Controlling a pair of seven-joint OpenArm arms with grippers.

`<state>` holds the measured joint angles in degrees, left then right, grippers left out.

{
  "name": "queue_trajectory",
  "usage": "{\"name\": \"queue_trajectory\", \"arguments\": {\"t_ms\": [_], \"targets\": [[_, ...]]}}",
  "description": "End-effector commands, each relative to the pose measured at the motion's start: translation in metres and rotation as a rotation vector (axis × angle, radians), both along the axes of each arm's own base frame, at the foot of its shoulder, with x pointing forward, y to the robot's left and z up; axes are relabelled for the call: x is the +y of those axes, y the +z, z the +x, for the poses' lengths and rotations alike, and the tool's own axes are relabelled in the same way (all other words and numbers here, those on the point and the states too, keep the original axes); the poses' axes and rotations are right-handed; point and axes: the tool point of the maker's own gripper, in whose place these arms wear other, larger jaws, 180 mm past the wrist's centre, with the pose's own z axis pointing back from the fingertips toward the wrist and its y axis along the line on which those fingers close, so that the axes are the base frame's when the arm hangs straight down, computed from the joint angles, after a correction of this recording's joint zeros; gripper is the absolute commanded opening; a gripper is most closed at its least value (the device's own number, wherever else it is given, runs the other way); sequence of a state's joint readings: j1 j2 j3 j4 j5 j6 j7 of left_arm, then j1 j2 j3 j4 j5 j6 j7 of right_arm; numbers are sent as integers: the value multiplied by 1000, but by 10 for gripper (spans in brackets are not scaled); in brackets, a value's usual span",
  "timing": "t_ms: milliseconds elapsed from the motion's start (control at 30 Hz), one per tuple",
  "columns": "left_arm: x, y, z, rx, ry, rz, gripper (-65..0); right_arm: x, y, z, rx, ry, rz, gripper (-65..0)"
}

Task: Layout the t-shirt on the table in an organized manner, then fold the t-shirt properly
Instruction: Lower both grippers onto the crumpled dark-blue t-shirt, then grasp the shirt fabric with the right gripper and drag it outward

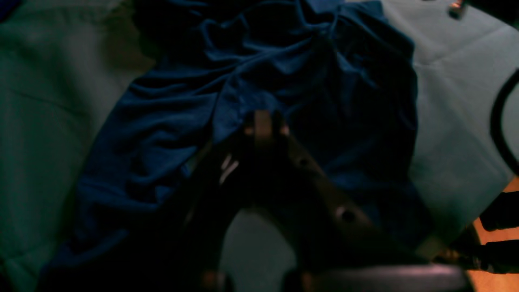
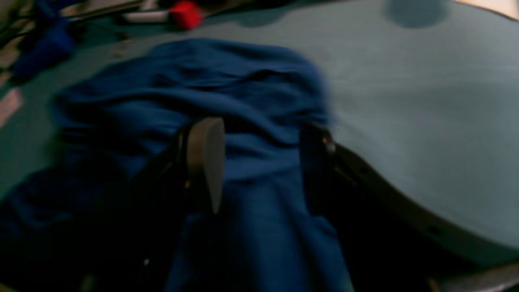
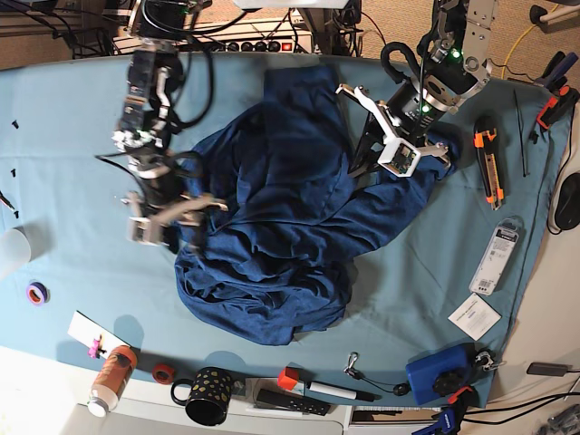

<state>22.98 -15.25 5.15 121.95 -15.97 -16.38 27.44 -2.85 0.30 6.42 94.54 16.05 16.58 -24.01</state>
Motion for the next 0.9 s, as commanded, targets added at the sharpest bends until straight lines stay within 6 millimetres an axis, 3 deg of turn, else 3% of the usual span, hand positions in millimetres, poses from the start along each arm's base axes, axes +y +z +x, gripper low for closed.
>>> {"name": "queue_trajectory", "arguments": {"t_ms": [0,133,267,433,667,800,867], "targets": [[-2,11,2,-35,-2,-24,-650,10,18,9,-60,22,-3,-354],[-1,11,2,-35,-2,-24,-650,42,20,13,-62,52,-4,-354],[-1,11,2,-34,-2,-24,-650,60,21,15,-59,40,19,-354],[-1,11,2,-35,-2,-24,-650,67,17,19,-44,18,43,-354],[-1,9,2,-28,-4,-17,-650,76,-25,43,62,29,45,-354],[-1,10,2,-29,-4,-18,-650,75,-27,44,51,28,32,-357],[-1,9,2,-28,-4,-17,-650,80,-27,43,48,63,30,-395]]}}
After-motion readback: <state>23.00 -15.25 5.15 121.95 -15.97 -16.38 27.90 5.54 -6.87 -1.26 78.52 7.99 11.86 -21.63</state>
